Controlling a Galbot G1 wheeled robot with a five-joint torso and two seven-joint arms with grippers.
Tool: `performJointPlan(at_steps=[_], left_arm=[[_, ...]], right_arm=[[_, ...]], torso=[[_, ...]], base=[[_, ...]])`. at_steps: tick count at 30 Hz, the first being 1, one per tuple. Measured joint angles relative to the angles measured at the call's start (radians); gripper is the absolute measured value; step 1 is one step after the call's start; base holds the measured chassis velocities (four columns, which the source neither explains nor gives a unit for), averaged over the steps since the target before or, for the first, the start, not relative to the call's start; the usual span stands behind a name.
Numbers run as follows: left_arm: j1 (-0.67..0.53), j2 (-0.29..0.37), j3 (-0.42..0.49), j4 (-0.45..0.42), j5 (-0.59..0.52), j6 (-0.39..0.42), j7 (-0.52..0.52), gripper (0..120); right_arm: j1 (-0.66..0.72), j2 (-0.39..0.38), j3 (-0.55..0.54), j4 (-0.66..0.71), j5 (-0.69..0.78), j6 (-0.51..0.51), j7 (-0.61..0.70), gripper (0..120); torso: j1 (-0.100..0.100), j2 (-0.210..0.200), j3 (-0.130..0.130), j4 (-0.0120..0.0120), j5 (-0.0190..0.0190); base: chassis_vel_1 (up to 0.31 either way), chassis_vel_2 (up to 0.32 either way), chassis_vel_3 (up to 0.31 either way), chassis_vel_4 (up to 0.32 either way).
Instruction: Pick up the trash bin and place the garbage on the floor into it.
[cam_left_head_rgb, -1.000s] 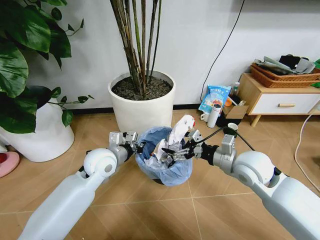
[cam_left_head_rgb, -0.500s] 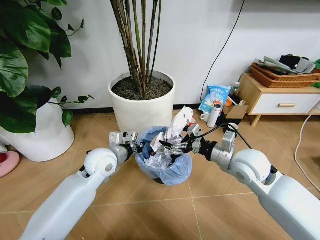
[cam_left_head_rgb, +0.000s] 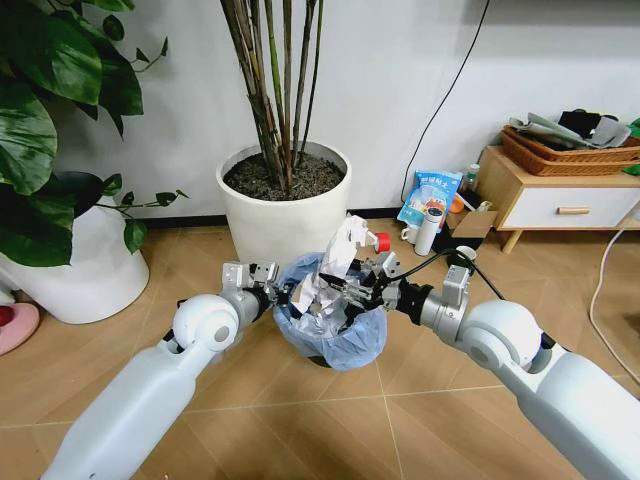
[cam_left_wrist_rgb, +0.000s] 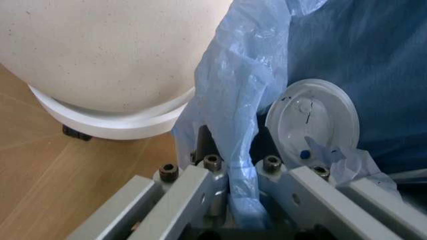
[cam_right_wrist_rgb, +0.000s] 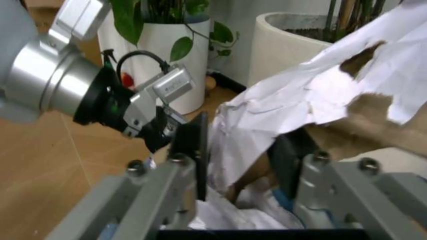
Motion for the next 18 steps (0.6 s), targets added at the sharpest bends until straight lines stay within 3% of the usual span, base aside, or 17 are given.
performJointPlan(at_steps=[5, 7, 8, 18], left_arm=[[0.009, 0.0, -0.006, -0.003, 0.0, 0.0, 0.0, 0], [0.01, 0.0, -0.006, -0.003, 0.0, 0.0, 0.0, 0], [0.013, 0.0, -0.009, -0.004, 0.002, 0.0, 0.001, 0], [0.019, 0.0, -0.012, -0.01, 0.005, 0.0, 0.003, 0]], right_arm=[[0.004, -0.004, -0.001, -0.012, -0.035, 0.015, -0.036, 7], [0.005, -0.005, -0.001, -0.013, -0.036, 0.016, -0.037, 7], [0.009, -0.006, -0.004, -0.019, -0.049, 0.024, -0.046, 0], [0.027, -0.006, -0.021, -0.041, -0.097, 0.087, -0.078, 0]], torso=[[0.0, 0.0, 0.0, 0.0, 0.0], [0.0, 0.0, 0.0, 0.0, 0.0], [0.0, 0.0, 0.0, 0.0, 0.0], [0.0, 0.0, 0.0, 0.0001, 0.0]], base=[[0.0, 0.0, 0.0, 0.0], [0.0, 0.0, 0.0, 0.0], [0.0, 0.0, 0.0, 0.0], [0.0, 0.0, 0.0, 0.0]])
